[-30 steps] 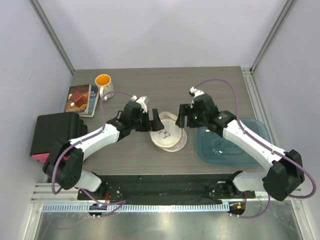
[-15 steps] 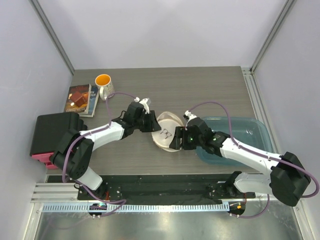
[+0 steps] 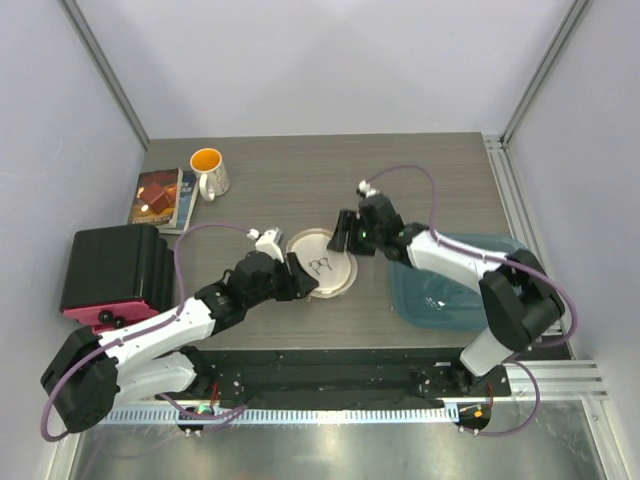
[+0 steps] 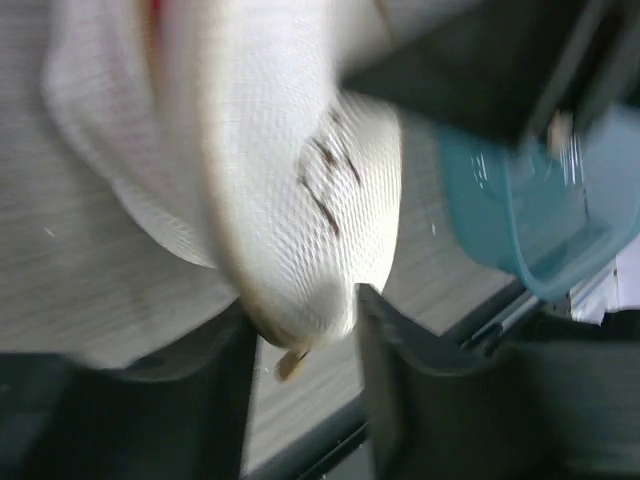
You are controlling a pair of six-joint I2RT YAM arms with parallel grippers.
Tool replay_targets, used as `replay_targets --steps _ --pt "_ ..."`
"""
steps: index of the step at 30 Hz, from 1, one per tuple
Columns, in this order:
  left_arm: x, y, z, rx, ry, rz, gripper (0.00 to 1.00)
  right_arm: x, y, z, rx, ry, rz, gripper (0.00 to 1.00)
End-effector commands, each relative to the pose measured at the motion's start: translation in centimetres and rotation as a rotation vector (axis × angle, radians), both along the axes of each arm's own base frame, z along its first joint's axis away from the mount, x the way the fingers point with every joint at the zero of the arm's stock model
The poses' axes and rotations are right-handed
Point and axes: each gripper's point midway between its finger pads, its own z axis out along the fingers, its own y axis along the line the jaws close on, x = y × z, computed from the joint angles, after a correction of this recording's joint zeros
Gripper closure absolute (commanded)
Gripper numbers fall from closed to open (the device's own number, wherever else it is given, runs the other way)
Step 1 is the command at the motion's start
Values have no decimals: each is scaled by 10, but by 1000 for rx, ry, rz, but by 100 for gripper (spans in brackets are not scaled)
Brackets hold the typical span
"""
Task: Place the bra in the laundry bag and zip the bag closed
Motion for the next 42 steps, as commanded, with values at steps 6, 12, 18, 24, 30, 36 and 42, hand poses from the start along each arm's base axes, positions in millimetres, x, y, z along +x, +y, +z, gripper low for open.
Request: replay_targets --steps 6,12,18,24,30,36,42 --pt "-19 23 -8 116 60 124 21 73 2 55 -67 -138 17 27" --pt "-35 26 3 54 42 85 36 39 -31 47 -126 -136 -22 23" --pt "-59 -9 22 4 -48 -10 38 -3 -52 51 -137 -154 -29 23" --pt "-64 -31 10 140 -121 3 36 -23 -55 64 -77 -168 -38 23" --pt "-54 -45 -4 245 -162 59 47 -31 -54 68 -50 -170 -39 24" --pt "-45 -61 -6 309 -180 51 51 -41 -45 58 -23 -145 -24 24" --pt "-38 -63 -9 354 -171 87 57 -49 -42 56 -16 -143 -13 24"
